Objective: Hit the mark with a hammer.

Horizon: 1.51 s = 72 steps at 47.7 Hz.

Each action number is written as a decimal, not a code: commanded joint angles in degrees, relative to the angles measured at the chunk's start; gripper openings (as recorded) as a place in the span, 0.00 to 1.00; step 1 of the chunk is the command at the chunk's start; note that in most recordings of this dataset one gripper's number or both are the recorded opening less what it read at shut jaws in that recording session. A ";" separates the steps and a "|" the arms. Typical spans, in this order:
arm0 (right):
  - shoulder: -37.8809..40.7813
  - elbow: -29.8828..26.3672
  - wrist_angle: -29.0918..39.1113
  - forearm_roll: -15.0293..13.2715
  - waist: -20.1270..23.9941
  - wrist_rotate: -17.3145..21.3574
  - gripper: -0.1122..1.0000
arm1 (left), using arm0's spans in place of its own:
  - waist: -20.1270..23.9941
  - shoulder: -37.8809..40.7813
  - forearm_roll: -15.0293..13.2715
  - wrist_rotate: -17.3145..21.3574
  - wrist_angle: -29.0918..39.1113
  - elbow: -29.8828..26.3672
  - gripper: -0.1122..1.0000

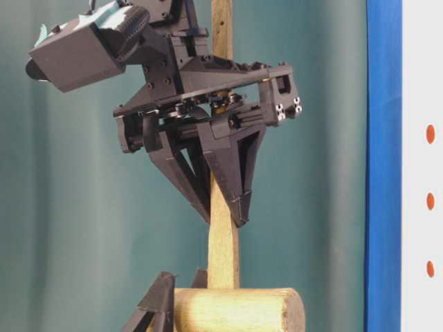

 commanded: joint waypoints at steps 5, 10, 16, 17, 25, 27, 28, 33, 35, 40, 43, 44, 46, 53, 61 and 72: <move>-2.02 -1.93 -0.79 0.09 0.09 0.18 0.19 | 0.18 -1.32 -0.09 -1.49 -0.09 -0.53 0.51; -2.02 -1.85 -0.35 0.44 0.09 0.26 0.19 | 0.18 -1.76 -0.09 -1.41 -0.09 -0.26 0.50; -2.11 -1.93 0.00 2.46 0.00 0.26 0.19 | 0.09 -1.76 -0.09 -1.41 -0.09 -0.26 0.50; -2.02 -1.85 0.00 2.90 0.00 0.26 0.19 | 0.09 -1.76 -0.09 -1.41 -0.09 -0.26 0.50; -2.02 -1.85 0.62 5.71 -0.18 0.26 0.23 | 0.09 -1.76 -0.09 -1.23 0.26 -0.26 0.50; -2.02 -1.93 0.97 5.98 -0.26 0.26 0.30 | 0.09 -1.76 -0.09 -1.14 0.35 -0.18 0.50; -2.11 -1.85 1.41 6.06 -0.18 0.26 0.35 | 0.09 -1.76 -0.09 -1.05 0.44 -0.26 0.50; -2.02 -1.93 2.72 6.33 -0.09 0.44 0.64 | 0.09 -1.76 0.09 -0.62 0.62 -0.18 0.50; -2.11 -1.85 3.16 6.42 0.09 0.44 0.75 | 0.00 -1.76 0.18 -0.53 0.62 -0.26 0.50; -2.02 -2.02 4.83 7.21 0.79 0.79 0.95 | -0.09 -1.76 0.18 0.97 0.79 -0.18 0.50; -2.29 -2.29 6.50 8.44 1.32 0.88 0.96 | -0.18 -1.76 0.26 3.08 1.05 -0.26 0.50; -2.46 -2.55 7.47 9.14 1.58 1.05 0.95 | -0.35 -1.76 0.26 4.13 1.14 -0.26 0.50; -2.81 -2.81 8.70 10.20 1.76 1.49 0.95 | -0.44 -1.76 0.26 6.33 1.23 -0.26 0.50; -4.39 -3.16 12.83 13.54 1.93 4.04 0.95 | -1.05 -1.76 0.26 16.61 2.20 -0.18 0.50; -4.83 -3.16 14.59 15.82 1.93 7.65 0.95 | -2.72 -1.76 0.18 25.58 3.34 -0.18 0.50; -4.75 -3.16 15.47 17.93 1.76 11.95 0.95 | -3.43 -1.76 0.09 28.13 4.04 -0.09 0.50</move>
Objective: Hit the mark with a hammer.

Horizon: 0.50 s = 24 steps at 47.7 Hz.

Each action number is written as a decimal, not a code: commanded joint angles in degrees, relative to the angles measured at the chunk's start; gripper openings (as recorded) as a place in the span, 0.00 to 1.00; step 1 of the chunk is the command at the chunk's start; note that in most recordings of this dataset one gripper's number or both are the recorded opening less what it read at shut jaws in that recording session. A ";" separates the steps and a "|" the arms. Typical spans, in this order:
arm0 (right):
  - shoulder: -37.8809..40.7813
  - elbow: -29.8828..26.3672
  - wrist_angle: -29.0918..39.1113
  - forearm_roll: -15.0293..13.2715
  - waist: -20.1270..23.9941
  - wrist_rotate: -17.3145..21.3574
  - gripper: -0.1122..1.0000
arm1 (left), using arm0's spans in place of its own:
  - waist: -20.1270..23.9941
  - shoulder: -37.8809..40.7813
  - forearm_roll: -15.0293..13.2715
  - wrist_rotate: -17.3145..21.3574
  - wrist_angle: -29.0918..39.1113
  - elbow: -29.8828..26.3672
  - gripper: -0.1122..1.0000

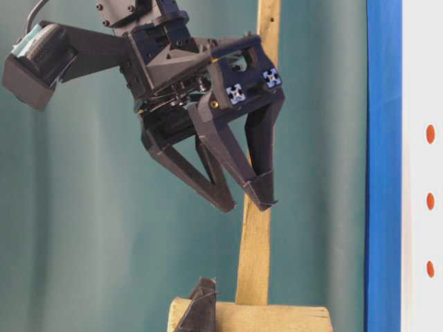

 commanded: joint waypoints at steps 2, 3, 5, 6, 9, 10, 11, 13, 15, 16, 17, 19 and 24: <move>-1.41 -1.32 0.88 1.23 -0.26 1.67 0.95 | -0.26 -0.88 0.09 0.35 -0.35 -0.70 0.50; -1.32 -1.32 1.14 1.58 -0.44 2.11 0.95 | -0.26 -0.79 0.00 0.44 -0.35 -0.70 0.50; -1.14 -1.23 1.67 2.11 -0.62 3.08 0.95 | -0.35 -0.79 0.09 0.44 -0.35 -0.70 0.50; -0.97 -1.14 2.11 2.37 -0.79 3.69 0.95 | -0.44 -0.88 0.00 0.44 -0.35 -0.79 0.50; -0.35 -1.05 3.08 3.08 -1.32 5.19 0.94 | -0.53 -0.88 0.09 0.44 -0.35 -0.79 0.50; -0.18 -1.05 3.43 3.25 -1.41 5.54 0.94 | -0.62 -0.88 0.00 0.44 -0.35 -0.79 0.50; 0.00 -1.05 3.60 3.34 -1.58 5.89 0.93 | -0.62 -0.79 0.09 0.44 -0.35 -0.79 0.50; 0.35 -1.05 4.04 3.43 -1.76 6.59 0.92 | -0.70 -0.88 0.00 0.44 -0.35 -0.79 0.50; 0.53 -0.97 4.31 3.43 -1.85 7.12 0.89 | -0.88 -0.88 0.09 0.44 -0.35 -0.79 0.50; 0.62 -0.97 4.39 3.52 -1.93 7.21 0.87 | -0.88 -0.88 0.09 0.44 -0.35 -0.79 0.50; 0.62 -0.97 4.48 3.43 -1.93 7.29 0.85 | -0.97 -0.88 0.09 0.44 -0.35 -0.70 0.50; 0.62 -0.97 4.48 3.52 -1.93 7.47 0.79 | -1.05 -0.88 0.09 0.44 -0.35 -0.70 0.50; 0.62 -0.97 4.66 3.43 -1.93 7.47 0.51 | -1.23 -0.88 0.00 0.44 -0.35 -0.79 0.50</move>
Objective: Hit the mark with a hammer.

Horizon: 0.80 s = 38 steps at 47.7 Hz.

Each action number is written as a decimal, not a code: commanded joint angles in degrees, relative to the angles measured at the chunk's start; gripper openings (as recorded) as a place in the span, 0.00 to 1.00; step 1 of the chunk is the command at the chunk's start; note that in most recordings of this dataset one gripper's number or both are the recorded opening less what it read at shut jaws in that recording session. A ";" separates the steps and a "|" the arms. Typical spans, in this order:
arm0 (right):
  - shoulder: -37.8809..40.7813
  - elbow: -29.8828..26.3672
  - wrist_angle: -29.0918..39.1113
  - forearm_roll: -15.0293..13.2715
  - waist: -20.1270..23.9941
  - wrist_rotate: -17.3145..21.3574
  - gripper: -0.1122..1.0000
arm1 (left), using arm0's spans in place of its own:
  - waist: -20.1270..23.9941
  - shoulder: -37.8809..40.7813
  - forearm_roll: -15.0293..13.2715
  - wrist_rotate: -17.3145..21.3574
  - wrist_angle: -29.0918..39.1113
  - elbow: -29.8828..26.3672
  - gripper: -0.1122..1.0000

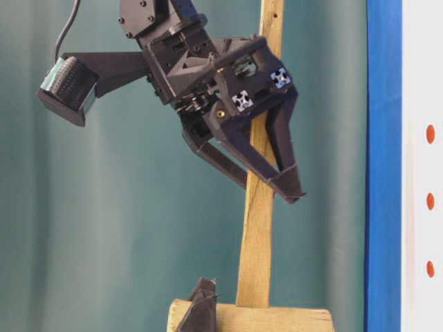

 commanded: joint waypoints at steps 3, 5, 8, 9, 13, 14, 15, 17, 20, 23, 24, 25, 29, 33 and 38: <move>-0.70 -0.88 0.09 0.18 -0.09 0.09 0.35 | -0.44 -0.79 0.09 0.09 -0.35 -0.70 0.50; -0.70 -0.88 0.35 0.18 -0.18 0.09 0.26 | -0.53 -0.79 0.09 0.09 -0.35 -0.70 0.50; -0.70 -0.97 0.97 0.18 -0.18 0.18 0.16 | -0.70 -0.88 0.09 0.09 -0.35 -0.70 0.50; -0.70 -0.97 1.05 0.18 -0.18 0.26 0.13 | -0.70 -0.97 0.09 0.09 -0.35 -0.70 0.50; -0.70 -0.97 1.41 0.18 -0.18 0.62 0.12 | -0.70 -1.14 0.00 0.09 -0.35 -0.70 0.50; -0.70 -0.97 1.41 0.26 -0.18 0.70 0.12 | -0.70 -1.23 0.09 0.09 -0.35 -0.70 0.50; -0.70 -0.97 1.41 0.26 -0.18 0.70 0.12 | -0.70 -1.32 0.09 0.09 -0.35 -0.62 0.50; -0.70 -0.97 1.41 0.26 -0.18 0.79 0.12 | -0.79 -1.49 0.09 0.09 -0.35 -0.62 0.50; -0.70 -0.97 1.41 0.26 -0.18 0.79 0.12 | -0.70 -1.85 0.09 0.44 -0.35 -0.62 0.50; -0.70 -1.05 1.41 0.35 -0.18 0.88 0.12 | -0.70 -1.93 0.09 0.35 -0.35 -0.44 0.50; -0.70 -1.05 1.41 0.44 -0.26 0.88 0.12 | -0.70 -2.02 0.09 0.35 -0.35 -0.35 0.50; -0.70 -1.05 1.32 0.44 -0.18 0.88 0.12 | -0.70 -2.02 0.00 0.35 -0.35 -0.35 0.50; -0.70 -1.05 1.14 1.05 -0.18 0.88 0.12 | -0.62 -2.02 0.00 -0.18 -0.26 -0.35 0.50; -0.62 -1.05 1.14 1.49 -0.26 0.88 0.12 | -0.62 -2.11 0.00 -0.26 -0.18 -0.35 0.50; -0.70 -1.05 1.14 1.85 -0.18 0.88 0.12 | -0.53 -2.20 -0.09 -0.35 -0.18 -0.26 0.50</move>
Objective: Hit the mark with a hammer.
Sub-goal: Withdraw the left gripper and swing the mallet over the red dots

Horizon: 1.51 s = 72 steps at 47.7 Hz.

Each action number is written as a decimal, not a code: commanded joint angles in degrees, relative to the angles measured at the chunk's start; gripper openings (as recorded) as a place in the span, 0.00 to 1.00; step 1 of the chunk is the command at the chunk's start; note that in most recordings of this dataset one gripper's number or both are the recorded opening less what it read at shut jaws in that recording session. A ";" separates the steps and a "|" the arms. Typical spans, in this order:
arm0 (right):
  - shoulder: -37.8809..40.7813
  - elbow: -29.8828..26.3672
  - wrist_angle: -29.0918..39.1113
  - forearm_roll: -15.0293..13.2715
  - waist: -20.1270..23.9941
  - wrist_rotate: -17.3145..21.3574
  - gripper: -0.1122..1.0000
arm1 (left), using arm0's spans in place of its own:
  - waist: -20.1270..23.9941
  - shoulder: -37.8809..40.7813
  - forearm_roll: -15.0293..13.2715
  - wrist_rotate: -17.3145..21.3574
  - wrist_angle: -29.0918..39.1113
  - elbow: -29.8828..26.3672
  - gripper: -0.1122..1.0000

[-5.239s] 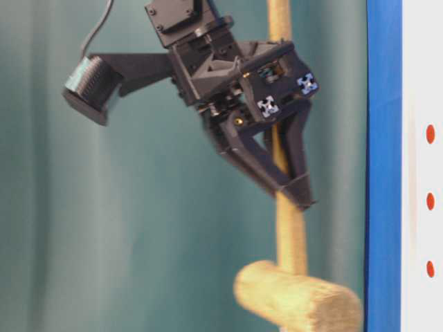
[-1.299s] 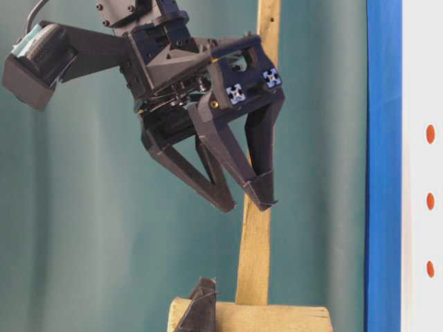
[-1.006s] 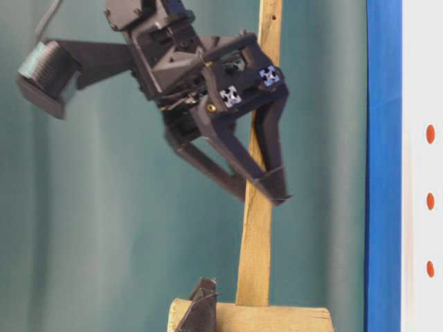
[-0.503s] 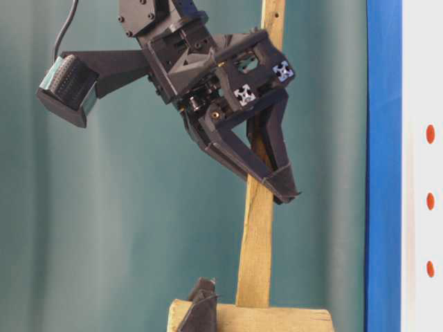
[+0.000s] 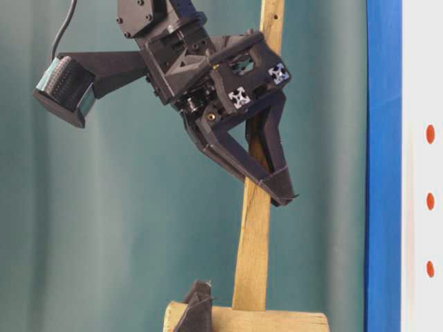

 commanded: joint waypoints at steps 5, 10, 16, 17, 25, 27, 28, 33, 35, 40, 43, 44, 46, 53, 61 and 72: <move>-0.70 -0.79 -0.35 0.70 -0.44 0.09 0.12 | -0.09 -2.02 -0.18 -0.62 -0.26 -0.26 0.51; -0.70 -0.79 -0.26 1.05 -0.44 0.09 0.12 | -0.09 -2.46 -0.18 -0.70 -0.26 0.18 0.57; -0.70 -0.79 -0.18 1.49 -0.44 0.09 0.12 | -0.09 -3.16 -0.18 -0.62 -0.18 0.70 0.87; -0.70 -0.79 -0.18 1.58 -0.44 0.09 0.12 | -0.09 -3.43 -0.18 -0.62 -0.18 0.79 0.89; -0.97 -0.35 -0.09 2.20 -0.44 0.09 0.12 | 0.62 -5.19 -0.18 -0.53 0.53 1.85 0.84; -1.14 -0.18 0.09 2.55 -0.35 0.09 0.12 | 0.79 -6.06 -0.18 -0.53 1.14 2.20 0.84; -1.23 0.00 0.18 2.81 -0.35 0.09 0.12 | 0.88 -6.59 -0.18 -0.53 1.49 2.46 0.84; -1.85 0.88 1.05 4.13 -0.35 0.09 0.12 | 1.14 -10.20 -0.18 -0.53 3.60 4.04 0.84; -2.11 1.32 1.41 4.66 -0.35 0.09 0.12 | 1.23 -11.87 -0.18 -0.62 4.83 4.66 0.84; -2.72 2.20 1.85 6.24 -0.35 0.09 0.12 | 1.32 -17.14 -0.18 -0.62 9.14 6.06 0.84; -2.99 2.64 1.85 6.86 -0.35 0.09 0.12 | 1.32 -20.83 -0.18 -0.62 12.66 6.77 0.84; -3.08 2.72 1.85 7.03 -0.35 0.09 0.12 | 1.32 -22.06 -0.18 -0.62 13.89 6.94 0.84; -3.08 2.81 1.85 7.38 -0.35 0.09 0.12 | 1.32 -25.22 -0.18 -0.70 17.14 7.47 0.84; -2.99 2.99 1.85 8.09 -0.35 0.09 0.12 | 1.32 -32.70 -0.18 -0.70 24.79 8.35 0.84; -2.90 3.08 1.67 8.26 -0.35 0.09 0.12 | 1.32 -36.65 -0.18 -0.88 28.04 9.23 0.84; -2.64 3.08 1.05 8.26 -2.55 0.00 0.12 | 1.32 -35.51 -0.18 -0.79 27.95 9.67 0.83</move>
